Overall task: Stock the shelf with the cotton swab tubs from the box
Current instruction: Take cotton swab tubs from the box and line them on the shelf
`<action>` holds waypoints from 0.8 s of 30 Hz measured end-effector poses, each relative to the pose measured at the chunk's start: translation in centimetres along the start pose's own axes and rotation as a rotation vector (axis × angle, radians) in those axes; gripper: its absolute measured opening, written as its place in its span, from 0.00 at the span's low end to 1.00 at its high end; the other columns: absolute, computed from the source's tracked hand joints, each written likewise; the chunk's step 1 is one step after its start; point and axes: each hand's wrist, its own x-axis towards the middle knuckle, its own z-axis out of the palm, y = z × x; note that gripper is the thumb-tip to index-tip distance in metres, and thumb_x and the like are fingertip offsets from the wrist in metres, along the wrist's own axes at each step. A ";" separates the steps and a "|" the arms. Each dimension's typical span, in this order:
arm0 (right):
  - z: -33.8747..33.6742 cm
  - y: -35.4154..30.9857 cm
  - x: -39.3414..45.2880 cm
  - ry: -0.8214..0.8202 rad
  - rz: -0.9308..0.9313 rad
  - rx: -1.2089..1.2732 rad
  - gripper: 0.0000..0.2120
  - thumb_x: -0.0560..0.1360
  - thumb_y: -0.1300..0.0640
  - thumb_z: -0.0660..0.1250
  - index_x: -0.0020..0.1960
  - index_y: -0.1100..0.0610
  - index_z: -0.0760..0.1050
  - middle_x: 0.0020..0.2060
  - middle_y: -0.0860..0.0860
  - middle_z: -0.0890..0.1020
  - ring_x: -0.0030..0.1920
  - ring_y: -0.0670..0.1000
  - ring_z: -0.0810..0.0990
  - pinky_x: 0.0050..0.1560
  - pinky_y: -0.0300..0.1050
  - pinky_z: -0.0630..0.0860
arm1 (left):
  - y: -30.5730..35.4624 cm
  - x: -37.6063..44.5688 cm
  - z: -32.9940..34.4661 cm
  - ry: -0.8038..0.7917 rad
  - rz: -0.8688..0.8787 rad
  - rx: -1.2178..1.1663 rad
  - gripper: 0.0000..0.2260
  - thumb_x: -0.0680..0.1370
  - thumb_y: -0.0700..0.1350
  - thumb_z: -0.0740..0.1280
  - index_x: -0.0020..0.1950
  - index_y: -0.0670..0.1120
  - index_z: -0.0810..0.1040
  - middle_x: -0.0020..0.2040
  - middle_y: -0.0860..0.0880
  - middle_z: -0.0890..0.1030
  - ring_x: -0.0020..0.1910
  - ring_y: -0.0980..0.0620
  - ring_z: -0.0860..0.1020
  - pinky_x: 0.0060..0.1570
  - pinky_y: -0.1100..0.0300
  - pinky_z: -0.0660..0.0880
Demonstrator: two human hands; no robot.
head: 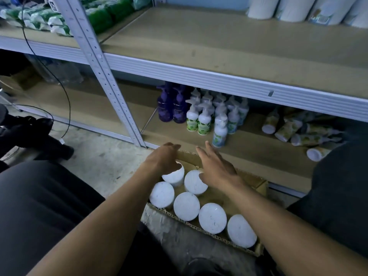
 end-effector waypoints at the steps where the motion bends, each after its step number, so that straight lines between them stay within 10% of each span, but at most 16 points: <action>1: 0.5 0.0 0.3 -0.014 0.005 0.000 0.42 0.76 0.63 0.67 0.81 0.48 0.48 0.81 0.50 0.41 0.80 0.58 0.50 0.64 0.56 0.72 | -0.2 0.3 0.7 -0.015 -0.008 -0.011 0.34 0.75 0.49 0.71 0.79 0.49 0.62 0.75 0.46 0.68 0.71 0.46 0.70 0.67 0.53 0.70; 24: 9.5 2.8 4.0 -0.238 -0.011 0.080 0.39 0.73 0.64 0.71 0.77 0.43 0.56 0.81 0.48 0.46 0.76 0.59 0.57 0.67 0.56 0.71 | -3.6 4.9 10.0 -0.174 -0.081 0.102 0.41 0.73 0.52 0.73 0.80 0.54 0.54 0.80 0.48 0.53 0.75 0.39 0.60 0.62 0.45 0.73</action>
